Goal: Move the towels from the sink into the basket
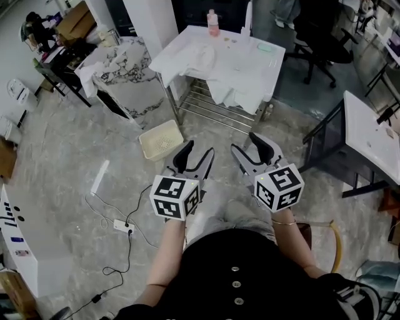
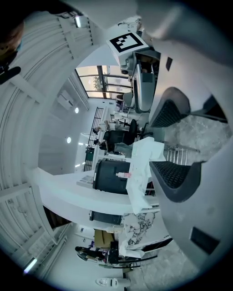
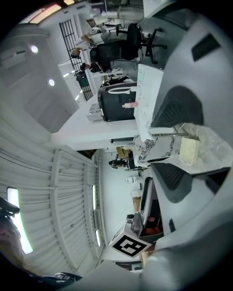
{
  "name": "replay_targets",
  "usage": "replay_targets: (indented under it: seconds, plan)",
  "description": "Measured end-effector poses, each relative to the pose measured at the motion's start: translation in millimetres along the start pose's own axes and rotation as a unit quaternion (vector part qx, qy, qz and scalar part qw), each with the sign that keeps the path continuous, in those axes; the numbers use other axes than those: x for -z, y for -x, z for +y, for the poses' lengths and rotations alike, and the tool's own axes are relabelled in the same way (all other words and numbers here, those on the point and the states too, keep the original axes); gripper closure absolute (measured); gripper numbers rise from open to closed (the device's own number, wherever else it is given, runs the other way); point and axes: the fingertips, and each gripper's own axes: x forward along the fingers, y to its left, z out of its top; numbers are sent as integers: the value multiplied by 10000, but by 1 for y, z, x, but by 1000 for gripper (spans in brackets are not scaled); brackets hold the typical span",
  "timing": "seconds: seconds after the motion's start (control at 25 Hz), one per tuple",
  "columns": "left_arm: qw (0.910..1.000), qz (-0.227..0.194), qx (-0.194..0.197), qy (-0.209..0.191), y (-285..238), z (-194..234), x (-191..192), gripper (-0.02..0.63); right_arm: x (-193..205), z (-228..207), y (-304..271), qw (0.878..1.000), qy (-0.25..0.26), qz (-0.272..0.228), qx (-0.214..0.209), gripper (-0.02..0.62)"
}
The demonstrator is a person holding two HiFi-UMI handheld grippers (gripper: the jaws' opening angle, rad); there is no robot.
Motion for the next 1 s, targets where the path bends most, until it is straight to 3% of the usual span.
replay_targets:
  seconds: [0.36,1.0]
  plan:
    - [9999,-7,-78,102,-39,34,-5,394,-5,-32,-52,9999,73,23,-66,357]
    - [9979,-151,-598,186,-176,164,-67,394,-59,-124,-229,9970,199,-72,-741,357]
